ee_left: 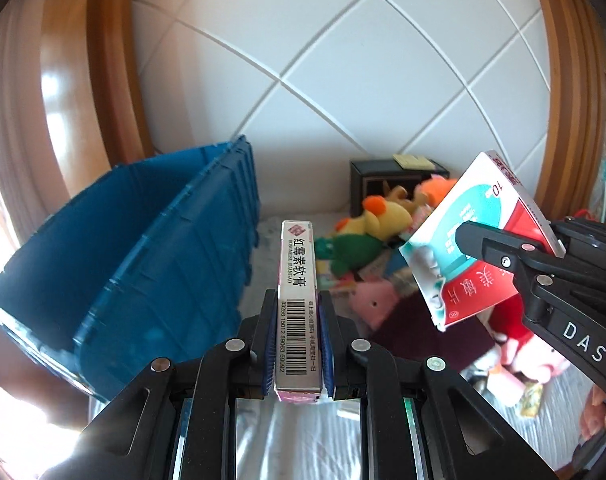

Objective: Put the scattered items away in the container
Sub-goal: 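Carry both held boxes over the blue crate and open both tools to drop them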

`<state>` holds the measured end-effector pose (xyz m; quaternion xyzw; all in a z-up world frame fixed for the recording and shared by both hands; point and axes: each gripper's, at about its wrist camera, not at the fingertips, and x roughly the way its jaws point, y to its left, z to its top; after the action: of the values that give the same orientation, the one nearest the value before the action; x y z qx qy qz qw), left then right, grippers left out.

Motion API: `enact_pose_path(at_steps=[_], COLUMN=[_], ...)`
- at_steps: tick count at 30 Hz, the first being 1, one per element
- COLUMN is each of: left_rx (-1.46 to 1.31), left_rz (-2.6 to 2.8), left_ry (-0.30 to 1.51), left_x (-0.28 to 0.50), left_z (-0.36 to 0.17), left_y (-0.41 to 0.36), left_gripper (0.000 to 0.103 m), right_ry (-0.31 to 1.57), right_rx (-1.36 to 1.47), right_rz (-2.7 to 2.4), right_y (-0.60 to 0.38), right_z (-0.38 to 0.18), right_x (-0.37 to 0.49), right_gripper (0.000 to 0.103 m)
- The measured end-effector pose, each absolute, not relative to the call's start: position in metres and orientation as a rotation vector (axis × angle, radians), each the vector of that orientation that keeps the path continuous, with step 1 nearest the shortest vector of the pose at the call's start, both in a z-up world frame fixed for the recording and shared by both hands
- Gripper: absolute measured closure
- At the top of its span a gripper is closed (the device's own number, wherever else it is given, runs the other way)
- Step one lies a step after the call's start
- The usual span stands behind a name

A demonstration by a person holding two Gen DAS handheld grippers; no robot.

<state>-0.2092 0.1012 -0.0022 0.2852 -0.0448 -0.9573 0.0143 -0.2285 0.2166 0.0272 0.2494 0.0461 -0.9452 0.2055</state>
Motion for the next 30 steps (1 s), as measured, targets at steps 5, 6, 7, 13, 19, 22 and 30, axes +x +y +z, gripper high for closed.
enact_pose_path(at_steps=[5,6,7,13,19,22,30], left_rx=[0.761,0.749,0.737,0.847,0.995,1.015,0.953], left_rz=[-2.893,-2.873,-2.854,-2.745,-2.672,-2.661,-2.661], left_ry=[-0.129,-0.123,-0.118,-0.024,0.041,0.058,0.068], left_x=[-0.218,-0.221,-0.224,-0.249,-0.27,-0.276,-0.269], left_z=[0.038,0.043,0.047,0.039,0.015,0.007,0.005], left_y=[0.022,0.005,-0.012,-0.109,-0.17,-0.186,-0.196], left_gripper=[0.085,0.085,0.085,0.085,0.085,0.085,0.025], right_ry=[0.137,0.141,0.144,0.229,0.343,0.382,0.393], right_rx=[0.532,0.514,0.501,0.574,0.723,0.769,0.774], right_rz=[-2.562,-2.545,-2.526,-2.434,-2.397,-2.394,-2.45], right_y=[0.131,0.112,0.093,-0.012,-0.08,-0.097,-0.101], right_z=[0.074,0.08,0.085,0.079,0.05,0.038,0.039], right_x=[-0.243,-0.247,-0.251,-0.282,-0.31,-0.318,-0.322], right_gripper=[0.084,0.084,0.084,0.084,0.084,0.084,0.061])
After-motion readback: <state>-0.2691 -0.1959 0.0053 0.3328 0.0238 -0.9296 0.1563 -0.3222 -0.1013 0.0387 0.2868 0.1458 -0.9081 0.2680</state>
